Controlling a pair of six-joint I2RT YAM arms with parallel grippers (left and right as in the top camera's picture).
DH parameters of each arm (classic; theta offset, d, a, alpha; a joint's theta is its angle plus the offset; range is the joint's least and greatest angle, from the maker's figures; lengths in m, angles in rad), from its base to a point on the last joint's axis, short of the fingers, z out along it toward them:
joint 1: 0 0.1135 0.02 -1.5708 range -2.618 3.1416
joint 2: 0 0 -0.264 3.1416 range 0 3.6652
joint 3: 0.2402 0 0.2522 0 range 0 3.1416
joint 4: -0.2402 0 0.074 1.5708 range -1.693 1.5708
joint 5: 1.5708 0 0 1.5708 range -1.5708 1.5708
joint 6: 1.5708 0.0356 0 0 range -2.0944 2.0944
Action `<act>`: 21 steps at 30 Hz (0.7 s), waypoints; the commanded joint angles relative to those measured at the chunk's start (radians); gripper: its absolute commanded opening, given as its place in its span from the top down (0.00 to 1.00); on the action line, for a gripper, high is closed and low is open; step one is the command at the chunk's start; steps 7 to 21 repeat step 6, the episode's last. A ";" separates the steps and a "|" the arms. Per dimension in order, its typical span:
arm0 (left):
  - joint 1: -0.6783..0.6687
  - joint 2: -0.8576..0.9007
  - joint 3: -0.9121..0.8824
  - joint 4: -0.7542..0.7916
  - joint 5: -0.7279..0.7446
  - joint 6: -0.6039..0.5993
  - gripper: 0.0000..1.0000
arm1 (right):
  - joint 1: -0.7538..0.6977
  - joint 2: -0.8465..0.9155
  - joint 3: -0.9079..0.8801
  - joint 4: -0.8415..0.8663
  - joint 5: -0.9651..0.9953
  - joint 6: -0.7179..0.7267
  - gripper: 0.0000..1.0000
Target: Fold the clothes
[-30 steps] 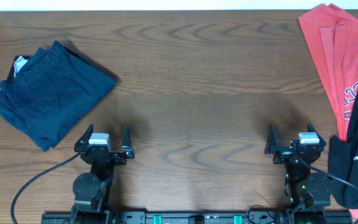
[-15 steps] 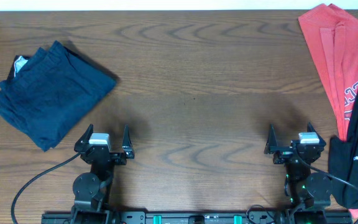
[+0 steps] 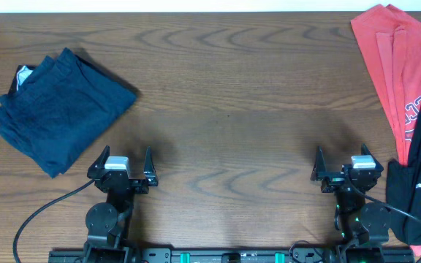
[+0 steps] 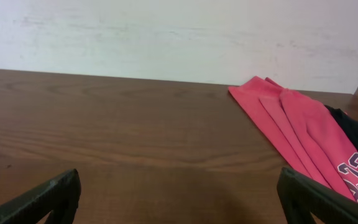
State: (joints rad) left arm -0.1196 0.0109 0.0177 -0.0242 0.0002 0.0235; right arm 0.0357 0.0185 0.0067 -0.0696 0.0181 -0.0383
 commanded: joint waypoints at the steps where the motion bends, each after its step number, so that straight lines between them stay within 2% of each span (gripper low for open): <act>1: 0.003 -0.007 -0.014 -0.047 -0.019 0.006 0.02 | -0.010 -0.001 -0.001 -0.004 0.000 -0.015 0.01; 21: 0.003 -0.007 -0.014 -0.047 -0.019 0.006 0.02 | -0.010 -0.001 -0.001 -0.004 0.000 -0.015 0.01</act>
